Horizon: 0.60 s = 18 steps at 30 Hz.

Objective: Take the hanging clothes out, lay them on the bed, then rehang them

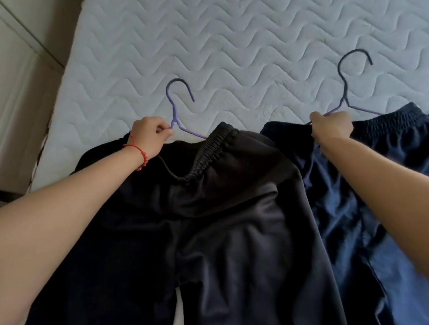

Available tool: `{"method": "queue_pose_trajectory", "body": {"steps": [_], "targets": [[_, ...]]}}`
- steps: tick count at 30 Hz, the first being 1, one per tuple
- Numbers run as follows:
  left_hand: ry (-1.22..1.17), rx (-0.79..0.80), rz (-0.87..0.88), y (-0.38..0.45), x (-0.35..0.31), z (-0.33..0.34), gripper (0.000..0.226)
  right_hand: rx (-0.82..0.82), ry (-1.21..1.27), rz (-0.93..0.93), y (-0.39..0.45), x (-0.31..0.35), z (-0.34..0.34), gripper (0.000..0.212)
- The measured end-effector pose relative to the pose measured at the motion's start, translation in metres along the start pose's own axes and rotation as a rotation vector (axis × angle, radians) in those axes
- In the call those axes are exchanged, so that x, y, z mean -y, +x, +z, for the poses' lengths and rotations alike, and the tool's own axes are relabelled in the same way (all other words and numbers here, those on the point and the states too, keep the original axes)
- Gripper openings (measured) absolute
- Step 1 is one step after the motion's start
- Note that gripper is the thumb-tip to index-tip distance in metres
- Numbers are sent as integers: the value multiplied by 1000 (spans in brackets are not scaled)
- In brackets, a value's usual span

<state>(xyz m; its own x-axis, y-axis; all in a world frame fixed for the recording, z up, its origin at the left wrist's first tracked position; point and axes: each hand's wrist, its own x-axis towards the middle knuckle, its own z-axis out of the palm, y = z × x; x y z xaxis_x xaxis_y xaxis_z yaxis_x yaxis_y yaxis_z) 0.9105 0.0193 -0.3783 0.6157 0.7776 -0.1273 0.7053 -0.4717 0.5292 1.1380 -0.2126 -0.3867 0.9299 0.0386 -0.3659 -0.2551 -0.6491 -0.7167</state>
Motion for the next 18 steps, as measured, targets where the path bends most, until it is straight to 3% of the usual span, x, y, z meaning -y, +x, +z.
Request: {"method": "queue_pose_trajectory", "body": {"steps": [4,12,18], "targets": [[-74,37,28,-33,-22,-44,16,-26,51,-34,-44,10,-32,39],[-183,10,112,-115,-63,-155,15,-61,260,-25,-146,58,-118,28],[-250,-70,161,-170,-78,-254,11,-57,303,-139,-233,106,-184,25]]}}
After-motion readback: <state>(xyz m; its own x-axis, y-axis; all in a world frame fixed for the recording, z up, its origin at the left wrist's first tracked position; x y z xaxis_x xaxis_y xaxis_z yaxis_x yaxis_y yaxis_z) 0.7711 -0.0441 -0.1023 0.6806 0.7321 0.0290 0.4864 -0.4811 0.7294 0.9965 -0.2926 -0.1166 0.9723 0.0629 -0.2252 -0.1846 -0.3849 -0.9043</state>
